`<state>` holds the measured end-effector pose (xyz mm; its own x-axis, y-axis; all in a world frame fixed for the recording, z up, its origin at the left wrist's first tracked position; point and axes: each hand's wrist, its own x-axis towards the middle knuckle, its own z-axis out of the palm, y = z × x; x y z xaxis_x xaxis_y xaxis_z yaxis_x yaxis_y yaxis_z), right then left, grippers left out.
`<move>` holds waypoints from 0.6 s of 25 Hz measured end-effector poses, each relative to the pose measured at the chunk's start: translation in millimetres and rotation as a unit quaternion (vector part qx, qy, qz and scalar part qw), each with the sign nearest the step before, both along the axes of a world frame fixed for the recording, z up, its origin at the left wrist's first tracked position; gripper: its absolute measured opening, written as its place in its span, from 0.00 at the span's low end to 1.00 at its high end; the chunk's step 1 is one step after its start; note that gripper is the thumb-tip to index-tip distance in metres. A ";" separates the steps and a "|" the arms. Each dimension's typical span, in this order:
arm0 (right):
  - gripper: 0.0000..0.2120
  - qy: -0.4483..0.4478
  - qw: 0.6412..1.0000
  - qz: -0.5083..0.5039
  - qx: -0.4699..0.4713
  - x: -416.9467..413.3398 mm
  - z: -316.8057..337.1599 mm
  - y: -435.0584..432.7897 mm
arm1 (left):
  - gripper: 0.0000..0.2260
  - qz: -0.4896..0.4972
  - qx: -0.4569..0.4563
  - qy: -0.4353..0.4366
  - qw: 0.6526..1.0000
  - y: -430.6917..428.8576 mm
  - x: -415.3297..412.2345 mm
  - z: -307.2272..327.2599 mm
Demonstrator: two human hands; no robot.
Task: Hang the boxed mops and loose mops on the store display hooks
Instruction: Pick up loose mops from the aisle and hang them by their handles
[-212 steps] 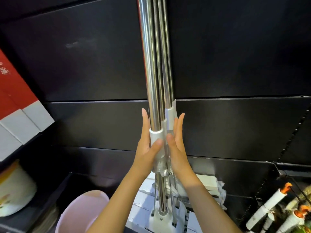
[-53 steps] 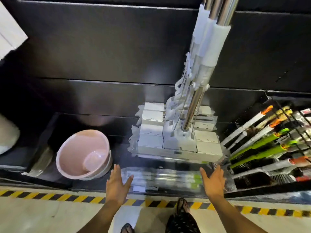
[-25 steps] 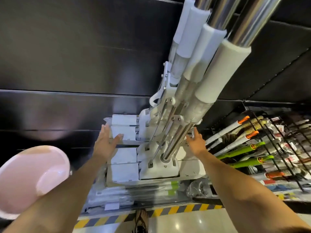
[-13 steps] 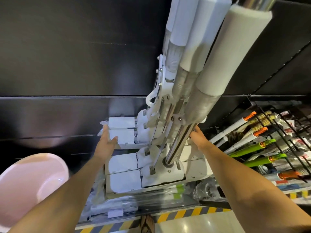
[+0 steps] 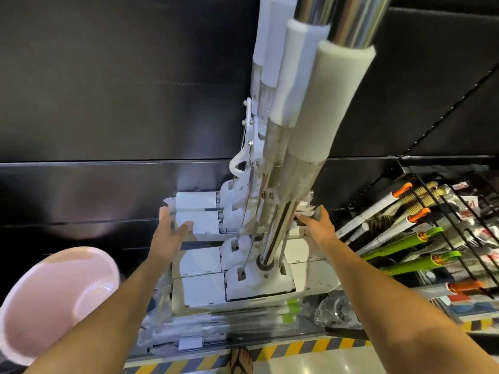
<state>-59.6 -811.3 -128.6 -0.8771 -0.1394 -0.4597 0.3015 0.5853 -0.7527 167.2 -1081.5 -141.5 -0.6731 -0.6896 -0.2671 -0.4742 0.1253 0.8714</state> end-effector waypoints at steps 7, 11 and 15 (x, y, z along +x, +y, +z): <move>0.38 0.142 0.954 0.135 0.227 101.0 13.3 59.1 | 0.23 -0.016 -0.118 -0.076 0.990 58.0 80.2 15.4; 0.37 0.175 0.946 0.121 0.243 148.0 11.9 83.2 | 0.28 -0.027 -0.168 -0.084 0.982 96.6 130.9 10.2; 0.36 0.175 0.933 0.122 0.289 201.8 6.9 85.0 | 0.32 -0.061 -0.179 -0.186 0.964 125.2 178.9 -3.6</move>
